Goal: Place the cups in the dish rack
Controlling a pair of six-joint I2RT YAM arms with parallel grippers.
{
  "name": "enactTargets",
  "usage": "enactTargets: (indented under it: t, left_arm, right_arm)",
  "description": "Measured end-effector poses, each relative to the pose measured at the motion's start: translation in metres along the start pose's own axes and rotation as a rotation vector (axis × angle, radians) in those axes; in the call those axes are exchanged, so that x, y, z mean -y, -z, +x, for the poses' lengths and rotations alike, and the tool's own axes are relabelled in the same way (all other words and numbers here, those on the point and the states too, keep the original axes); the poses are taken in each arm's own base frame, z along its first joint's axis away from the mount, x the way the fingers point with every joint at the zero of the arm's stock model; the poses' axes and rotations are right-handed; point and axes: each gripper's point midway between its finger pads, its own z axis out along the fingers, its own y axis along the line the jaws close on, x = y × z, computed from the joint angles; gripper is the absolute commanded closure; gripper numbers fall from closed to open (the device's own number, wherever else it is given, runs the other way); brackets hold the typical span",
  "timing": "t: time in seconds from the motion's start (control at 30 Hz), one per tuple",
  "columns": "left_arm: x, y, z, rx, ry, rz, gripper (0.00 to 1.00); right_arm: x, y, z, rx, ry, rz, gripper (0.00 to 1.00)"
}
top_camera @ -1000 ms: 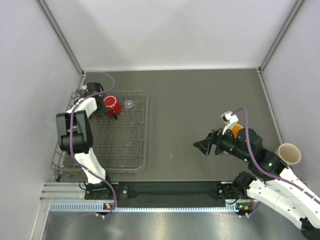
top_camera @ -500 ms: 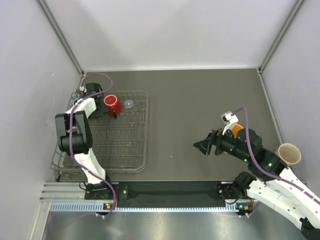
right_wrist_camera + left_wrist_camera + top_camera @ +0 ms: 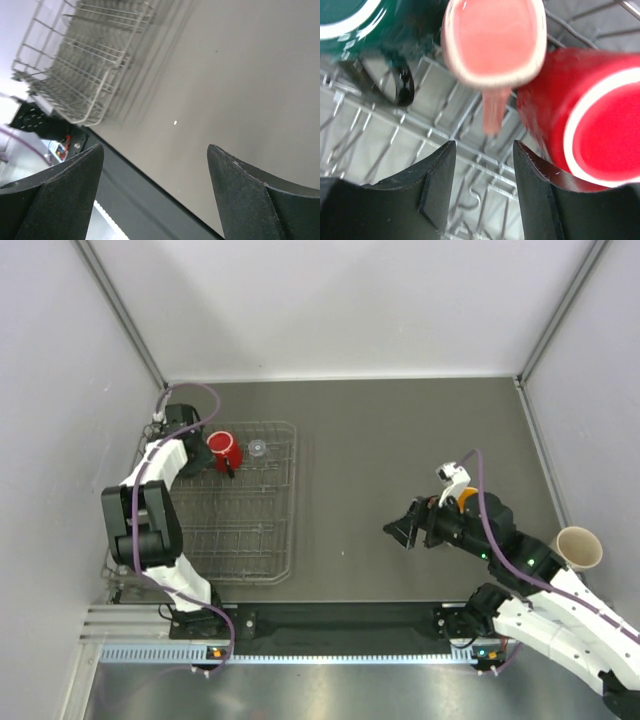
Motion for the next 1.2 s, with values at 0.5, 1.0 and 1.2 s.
enactTargets:
  t: [0.5,1.0,1.2]
  left_arm:
    - [0.053,0.146,0.043,0.068,0.088,0.473,0.42]
    - [0.147,0.278,0.216,-0.195,-0.211,1.042,0.42]
    - [0.141,0.292,0.240,-0.272,-0.248,1.116,0.41]
  right_arm:
    - [0.049,-0.034,0.035,-0.189,-0.100,0.292,0.11]
    - [0.097,0.019,-0.063,0.033,-0.205,0.767,0.18]
    - [0.130,0.037,-0.064,0.028,-0.286,0.924,0.19]
